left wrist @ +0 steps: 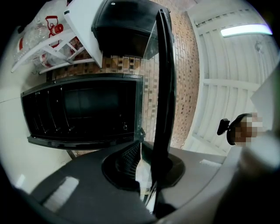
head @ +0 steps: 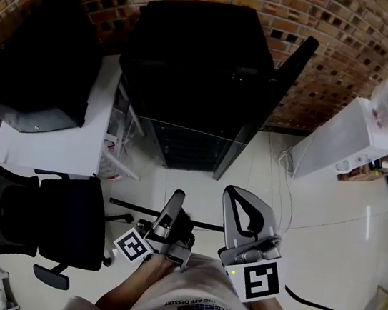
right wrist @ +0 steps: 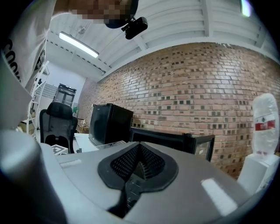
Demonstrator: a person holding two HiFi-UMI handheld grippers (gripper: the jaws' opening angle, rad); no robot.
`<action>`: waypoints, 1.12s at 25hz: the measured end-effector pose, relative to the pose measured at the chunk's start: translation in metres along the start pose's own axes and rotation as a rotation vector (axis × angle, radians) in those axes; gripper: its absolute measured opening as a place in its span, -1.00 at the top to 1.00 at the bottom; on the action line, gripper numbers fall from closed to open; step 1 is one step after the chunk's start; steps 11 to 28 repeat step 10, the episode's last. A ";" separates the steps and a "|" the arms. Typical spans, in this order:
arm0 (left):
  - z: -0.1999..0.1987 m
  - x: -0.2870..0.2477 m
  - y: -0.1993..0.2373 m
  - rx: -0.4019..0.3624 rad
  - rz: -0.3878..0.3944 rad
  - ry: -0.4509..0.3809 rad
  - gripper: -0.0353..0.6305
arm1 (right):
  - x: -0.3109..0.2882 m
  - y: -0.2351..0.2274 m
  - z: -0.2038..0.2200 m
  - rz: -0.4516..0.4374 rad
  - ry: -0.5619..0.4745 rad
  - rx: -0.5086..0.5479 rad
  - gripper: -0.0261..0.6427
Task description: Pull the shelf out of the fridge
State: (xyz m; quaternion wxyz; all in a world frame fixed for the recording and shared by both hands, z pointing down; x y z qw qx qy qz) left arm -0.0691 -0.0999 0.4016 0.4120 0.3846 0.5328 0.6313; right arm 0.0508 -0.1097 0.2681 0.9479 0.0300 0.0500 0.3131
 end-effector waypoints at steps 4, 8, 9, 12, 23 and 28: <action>0.000 0.001 -0.001 0.014 0.012 0.000 0.87 | 0.001 0.002 0.000 0.000 0.000 0.004 0.91; 0.000 0.002 0.000 0.016 0.012 -0.001 0.87 | 0.002 0.004 0.001 0.003 0.005 0.009 0.91; 0.000 0.002 -0.001 0.015 0.013 -0.001 0.87 | 0.002 0.004 0.001 0.004 0.006 0.010 0.91; 0.000 0.002 -0.001 0.015 0.014 -0.001 0.87 | 0.003 0.004 0.001 0.005 0.007 0.011 0.91; 0.000 0.002 -0.001 0.015 0.014 -0.001 0.87 | 0.003 0.004 0.001 0.005 0.007 0.011 0.91; 0.000 0.002 -0.001 0.015 0.014 -0.001 0.87 | 0.003 0.004 0.001 0.005 0.007 0.011 0.91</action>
Point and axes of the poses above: the fingertips, and each gripper's own axes: x backward along the fingers, y to its left, z out of its underside, the point moved 3 cm from there along x, backward along the fingers, and after that the axes turned 15 degrees about -z, right-handed, at the moved point
